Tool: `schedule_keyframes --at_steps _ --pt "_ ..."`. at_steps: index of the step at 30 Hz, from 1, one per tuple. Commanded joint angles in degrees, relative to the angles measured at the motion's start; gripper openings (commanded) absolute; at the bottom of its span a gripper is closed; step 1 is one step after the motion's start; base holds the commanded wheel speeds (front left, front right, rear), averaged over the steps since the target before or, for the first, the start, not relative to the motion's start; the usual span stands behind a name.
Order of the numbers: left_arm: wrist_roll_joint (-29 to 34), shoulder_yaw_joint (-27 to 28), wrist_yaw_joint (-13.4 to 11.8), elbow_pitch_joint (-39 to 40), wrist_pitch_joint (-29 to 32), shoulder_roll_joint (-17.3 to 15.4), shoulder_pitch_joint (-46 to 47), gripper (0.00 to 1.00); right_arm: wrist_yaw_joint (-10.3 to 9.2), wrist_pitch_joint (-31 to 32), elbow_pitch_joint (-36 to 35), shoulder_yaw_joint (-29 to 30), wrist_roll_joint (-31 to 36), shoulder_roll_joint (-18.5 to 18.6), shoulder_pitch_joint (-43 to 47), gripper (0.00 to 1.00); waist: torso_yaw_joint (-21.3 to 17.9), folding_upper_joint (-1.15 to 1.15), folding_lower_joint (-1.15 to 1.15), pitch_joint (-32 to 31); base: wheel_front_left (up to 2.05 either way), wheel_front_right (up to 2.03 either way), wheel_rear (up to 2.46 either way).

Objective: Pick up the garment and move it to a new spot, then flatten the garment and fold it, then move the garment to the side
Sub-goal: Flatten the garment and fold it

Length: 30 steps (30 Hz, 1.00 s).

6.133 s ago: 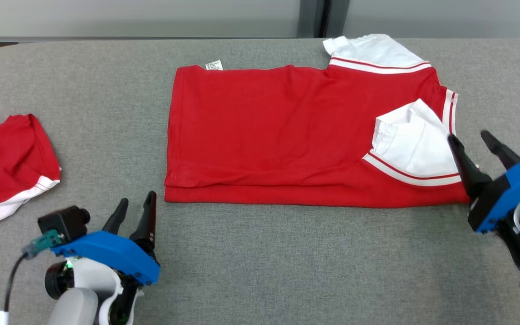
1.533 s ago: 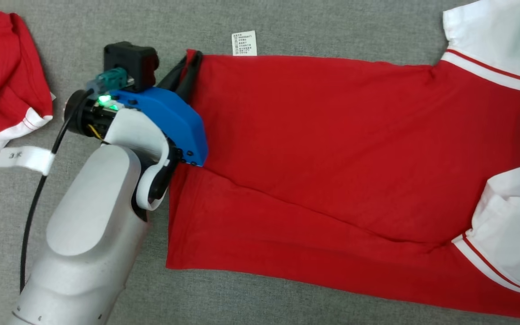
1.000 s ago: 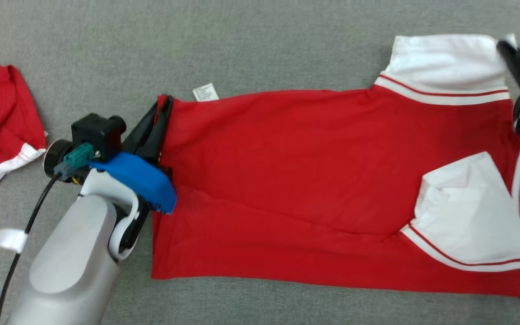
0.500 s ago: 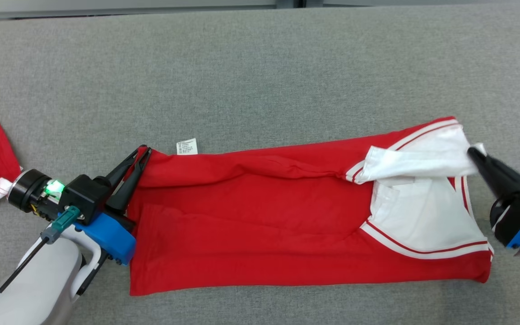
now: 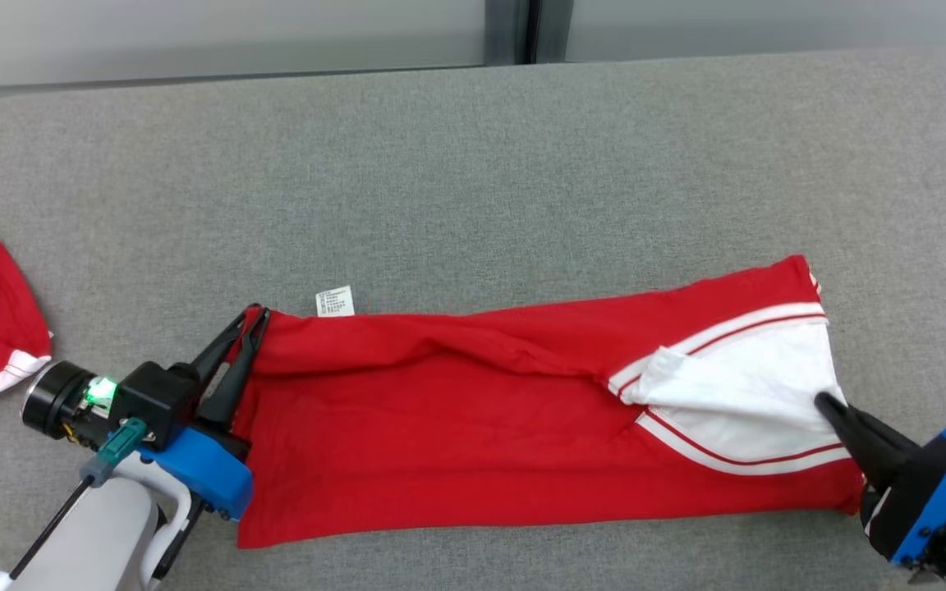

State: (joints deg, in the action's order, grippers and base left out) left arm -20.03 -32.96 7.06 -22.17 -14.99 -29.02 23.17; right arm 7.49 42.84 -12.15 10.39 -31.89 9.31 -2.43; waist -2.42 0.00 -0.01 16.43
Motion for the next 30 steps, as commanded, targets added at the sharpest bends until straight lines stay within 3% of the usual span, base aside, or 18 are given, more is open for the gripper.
schedule_keyframes --at_steps 1,5,14,20,30 --pt "-0.62 1.43 -0.65 0.24 -0.24 0.63 -1.02 1.0 0.01 0.56 -0.5 0.54 0.3 -0.37 1.4 1.0 -0.05 0.0 0.01 -0.47 0.0 0.0 0.0" --pt "-2.99 6.23 -2.09 0.82 -0.26 3.52 -4.01 1.0 0.01 1.38 -1.39 1.68 1.85 -1.25 3.6 1.0 0.34 0.0 0.01 -1.82 0.0 0.0 0.0" --pt "-7.28 16.13 -5.11 2.14 -0.25 11.09 -9.47 1.0 0.01 -7.56 -0.36 4.88 8.11 -3.41 3.23 1.0 1.87 0.0 0.01 -6.55 0.0 0.0 0.0" --pt "-7.12 17.35 -5.12 1.59 -0.25 11.69 -9.74 1.0 0.01 -8.35 7.17 5.63 12.0 -4.6 -0.46 1.0 2.24 0.0 0.01 -7.49 0.0 0.0 0.0" --pt "-6.56 16.55 -5.01 0.76 -0.15 11.61 -8.33 1.0 0.01 -4.12 23.05 6.99 16.68 -4.17 -10.61 1.0 3.97 0.0 0.01 -6.1 0.0 0.0 0.0"
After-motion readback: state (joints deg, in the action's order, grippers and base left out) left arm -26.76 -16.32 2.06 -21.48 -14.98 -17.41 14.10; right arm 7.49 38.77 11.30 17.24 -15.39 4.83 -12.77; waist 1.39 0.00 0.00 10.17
